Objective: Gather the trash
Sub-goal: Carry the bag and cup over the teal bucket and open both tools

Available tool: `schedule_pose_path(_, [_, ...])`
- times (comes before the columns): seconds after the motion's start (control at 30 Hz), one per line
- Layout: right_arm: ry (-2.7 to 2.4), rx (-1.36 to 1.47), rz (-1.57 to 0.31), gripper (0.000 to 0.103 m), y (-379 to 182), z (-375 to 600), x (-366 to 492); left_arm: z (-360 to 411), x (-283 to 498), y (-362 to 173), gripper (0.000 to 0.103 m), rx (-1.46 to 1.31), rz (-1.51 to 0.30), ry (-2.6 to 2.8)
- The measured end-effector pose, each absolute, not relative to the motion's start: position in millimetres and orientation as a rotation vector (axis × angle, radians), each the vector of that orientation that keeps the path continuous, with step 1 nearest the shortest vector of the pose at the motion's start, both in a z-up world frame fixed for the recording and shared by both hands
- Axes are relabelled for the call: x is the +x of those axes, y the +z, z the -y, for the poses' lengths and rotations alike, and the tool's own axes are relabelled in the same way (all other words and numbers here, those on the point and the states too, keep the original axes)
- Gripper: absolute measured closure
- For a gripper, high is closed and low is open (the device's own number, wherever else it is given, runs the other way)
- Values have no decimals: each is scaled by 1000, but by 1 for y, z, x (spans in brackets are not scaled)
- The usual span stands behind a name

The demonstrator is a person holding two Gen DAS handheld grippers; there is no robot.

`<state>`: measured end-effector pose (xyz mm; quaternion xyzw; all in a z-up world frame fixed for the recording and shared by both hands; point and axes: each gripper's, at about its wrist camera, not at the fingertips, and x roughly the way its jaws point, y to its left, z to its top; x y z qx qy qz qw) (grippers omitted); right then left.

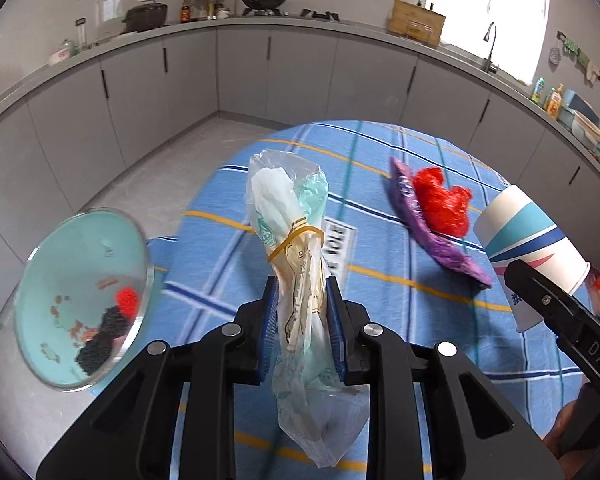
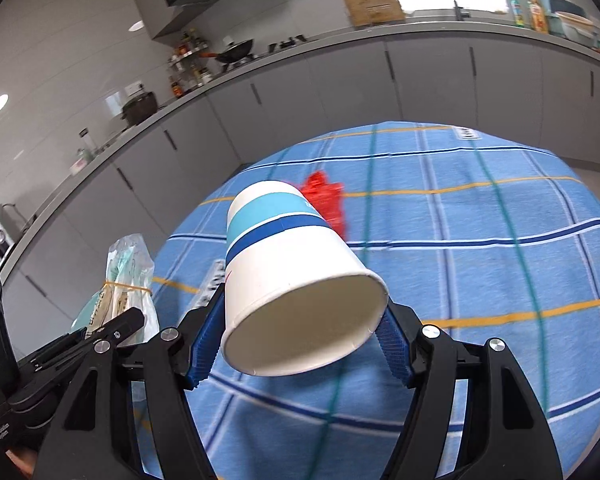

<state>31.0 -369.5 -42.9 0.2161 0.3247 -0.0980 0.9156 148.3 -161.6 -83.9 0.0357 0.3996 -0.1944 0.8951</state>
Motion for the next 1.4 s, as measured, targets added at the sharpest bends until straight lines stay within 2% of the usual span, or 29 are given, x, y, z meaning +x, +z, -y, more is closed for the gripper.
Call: schedule_pose_path(1.4, [139, 276, -752, 35, -37, 168, 119, -23, 191, -90, 79, -112, -838, -106])
